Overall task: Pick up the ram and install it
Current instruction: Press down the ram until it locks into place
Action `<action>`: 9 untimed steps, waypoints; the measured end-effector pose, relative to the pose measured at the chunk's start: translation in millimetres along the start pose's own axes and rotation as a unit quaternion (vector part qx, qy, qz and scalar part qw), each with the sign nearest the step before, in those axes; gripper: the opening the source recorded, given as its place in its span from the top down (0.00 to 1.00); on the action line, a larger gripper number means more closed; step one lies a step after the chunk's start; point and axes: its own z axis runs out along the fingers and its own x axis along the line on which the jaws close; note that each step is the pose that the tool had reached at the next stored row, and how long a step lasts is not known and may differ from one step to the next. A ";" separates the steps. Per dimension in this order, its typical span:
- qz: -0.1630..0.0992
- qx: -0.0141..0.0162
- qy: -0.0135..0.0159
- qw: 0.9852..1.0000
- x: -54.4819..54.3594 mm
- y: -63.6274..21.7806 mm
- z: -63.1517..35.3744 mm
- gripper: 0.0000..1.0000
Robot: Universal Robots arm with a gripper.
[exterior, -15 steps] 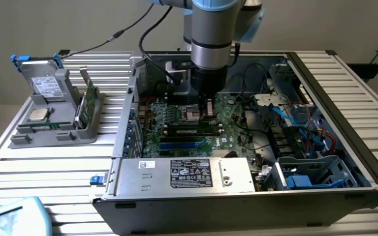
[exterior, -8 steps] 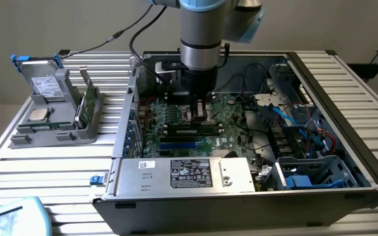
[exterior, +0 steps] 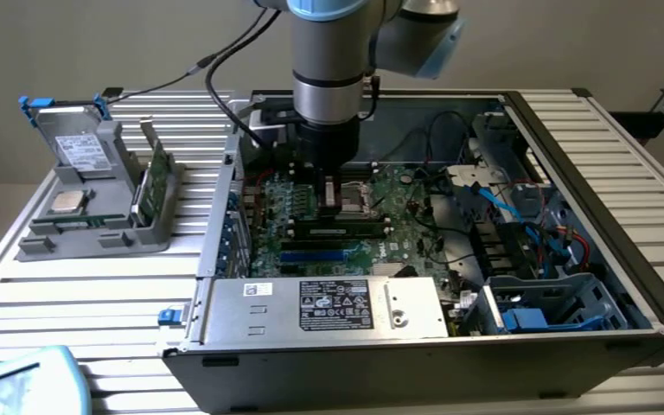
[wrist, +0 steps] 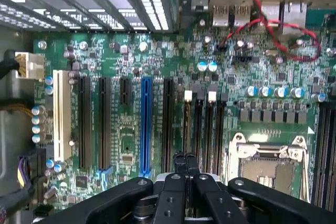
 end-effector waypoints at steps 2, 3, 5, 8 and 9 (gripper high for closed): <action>0.000 0.000 -0.002 1.000 -0.2 6.2 0.0 0.89; 0.000 0.000 -0.002 1.000 -0.2 7.5 0.0 0.89; 0.000 0.000 -0.005 1.000 -0.2 7.8 0.0 0.89; 0.000 0.000 -0.008 1.000 -0.4 8.0 2.8 0.89; 0.000 0.000 -0.008 1.000 -0.4 8.0 3.5 0.89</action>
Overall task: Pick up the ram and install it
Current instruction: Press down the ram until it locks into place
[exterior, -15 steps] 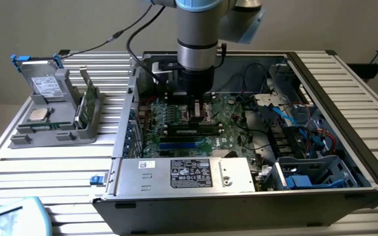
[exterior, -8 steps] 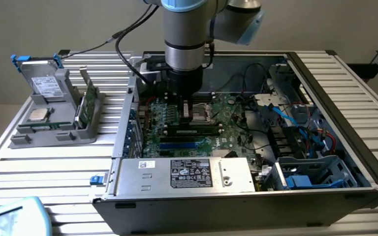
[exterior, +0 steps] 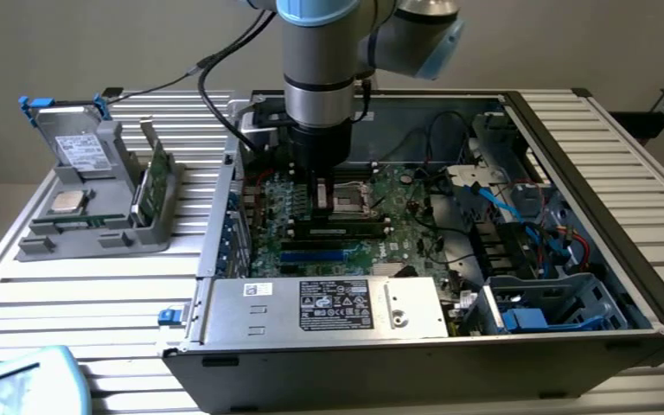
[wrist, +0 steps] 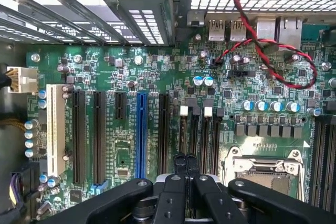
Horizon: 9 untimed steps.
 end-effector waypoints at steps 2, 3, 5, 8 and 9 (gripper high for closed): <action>0.000 0.000 0.000 1.000 0.0 0.1 1.1 0.89; 0.000 0.000 -0.001 1.000 0.0 0.1 1.5 0.89; 0.000 0.000 -0.001 1.000 -0.1 0.2 2.7 0.89; 0.000 0.000 -0.001 1.000 -0.1 0.6 4.0 0.89; 0.000 0.000 -0.001 1.000 -0.1 0.6 4.0 0.89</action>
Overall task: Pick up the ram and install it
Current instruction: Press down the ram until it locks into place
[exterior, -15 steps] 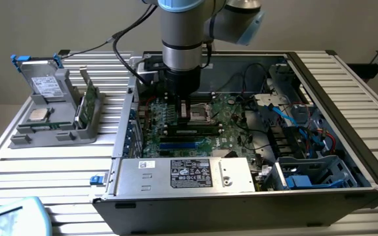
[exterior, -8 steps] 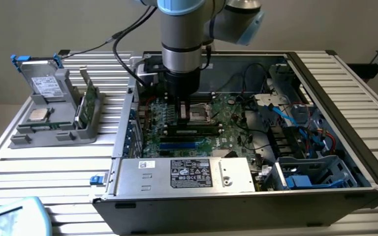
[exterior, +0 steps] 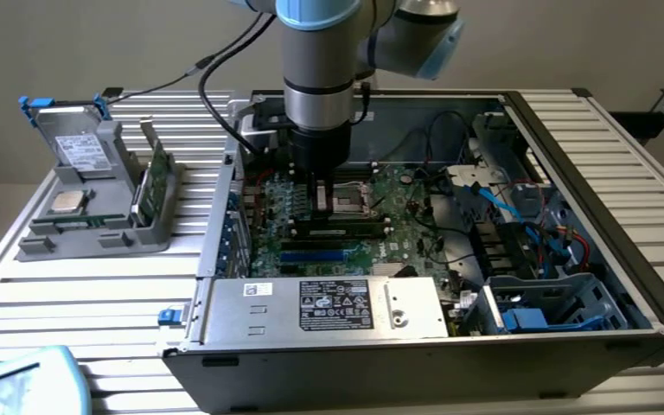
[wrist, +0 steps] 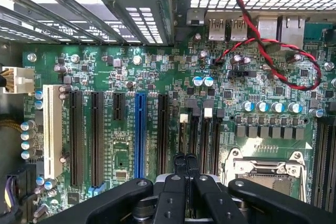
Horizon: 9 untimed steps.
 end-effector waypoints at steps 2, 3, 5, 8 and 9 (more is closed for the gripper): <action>0.000 0.000 -0.001 1.000 -0.1 0.0 -3.3 0.89; 0.000 0.000 -0.001 1.000 0.1 0.0 -7.2 0.89; 0.000 0.000 -0.002 1.000 0.4 0.0 -11.8 0.89; 0.000 0.000 -0.002 1.000 0.6 -4.7 -13.9 0.89; 0.000 0.000 -0.003 1.000 0.7 -8.6 -14.6 0.89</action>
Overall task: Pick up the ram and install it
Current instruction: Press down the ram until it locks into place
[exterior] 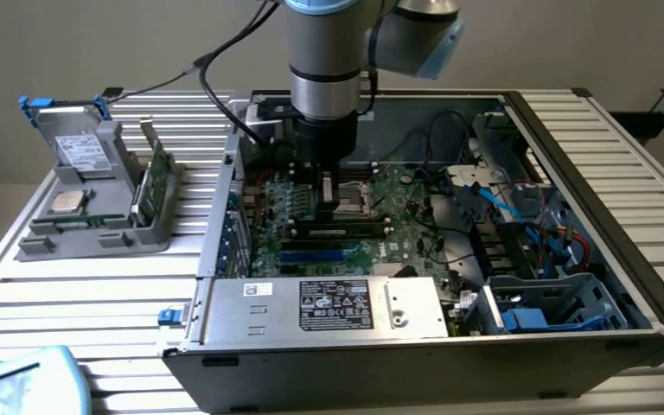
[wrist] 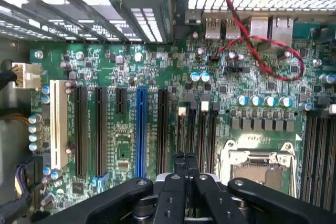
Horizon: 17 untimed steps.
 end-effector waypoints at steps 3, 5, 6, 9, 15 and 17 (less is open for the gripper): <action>-0.001 0.000 -0.002 1.000 0.4 -11.7 -1.6 0.89; -0.001 -0.001 -0.003 1.000 0.6 -19.5 -2.5 0.89; -0.001 -0.001 -0.003 1.000 0.7 -23.3 -3.0 0.89; -0.001 -0.002 -0.005 1.000 1.5 -33.6 -4.4 0.89; -0.001 -0.002 -0.006 1.000 2.3 -35.4 -4.7 0.89; -0.001 -0.002 -0.006 1.000 2.3 -35.4 -4.7 0.89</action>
